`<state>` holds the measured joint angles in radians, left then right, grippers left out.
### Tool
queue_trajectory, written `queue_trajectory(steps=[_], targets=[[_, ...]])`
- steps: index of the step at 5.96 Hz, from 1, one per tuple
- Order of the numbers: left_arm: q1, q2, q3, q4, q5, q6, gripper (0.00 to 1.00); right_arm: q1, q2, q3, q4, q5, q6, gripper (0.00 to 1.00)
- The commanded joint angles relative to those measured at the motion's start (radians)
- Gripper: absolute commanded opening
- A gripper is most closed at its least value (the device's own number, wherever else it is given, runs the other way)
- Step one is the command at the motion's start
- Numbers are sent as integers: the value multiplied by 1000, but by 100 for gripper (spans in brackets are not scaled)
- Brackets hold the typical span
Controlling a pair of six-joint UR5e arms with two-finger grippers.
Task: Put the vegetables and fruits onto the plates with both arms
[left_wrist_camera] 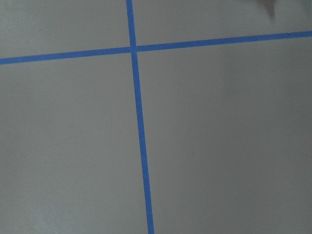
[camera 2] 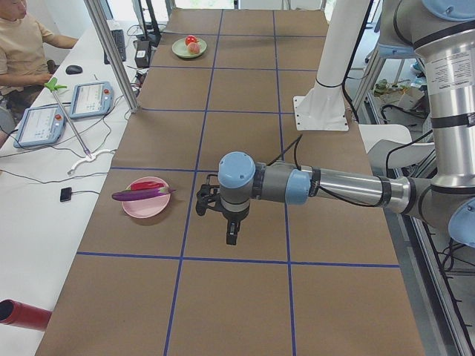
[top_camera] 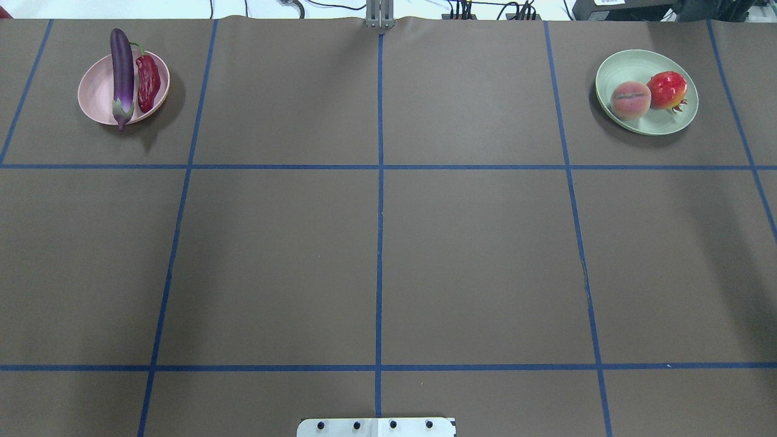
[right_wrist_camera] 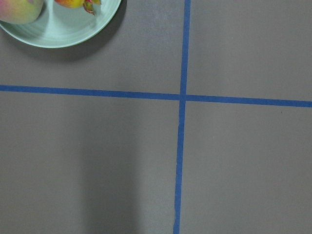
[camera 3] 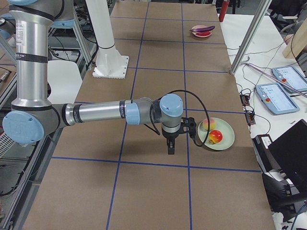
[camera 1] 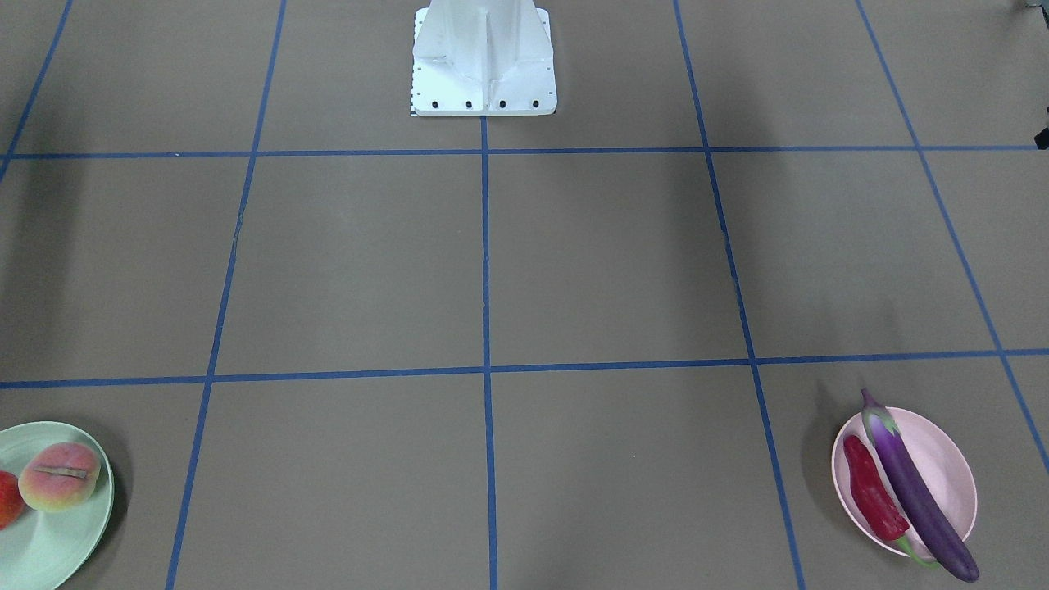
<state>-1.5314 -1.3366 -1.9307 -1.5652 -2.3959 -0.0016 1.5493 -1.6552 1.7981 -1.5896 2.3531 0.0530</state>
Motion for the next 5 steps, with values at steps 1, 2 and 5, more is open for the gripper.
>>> queue_trajectory(steps=[1,2,5], targets=[[-3,5,-37,-3,-3,-1,100,0,3,-9,0,-6,-2,100],[-3,14,-63,-4,-2,9,100,0,-9,-12,5,0,-2,100],[-12,20,-40,-7,76,3,100,0,-11,-5,7,-105,-8,100]])
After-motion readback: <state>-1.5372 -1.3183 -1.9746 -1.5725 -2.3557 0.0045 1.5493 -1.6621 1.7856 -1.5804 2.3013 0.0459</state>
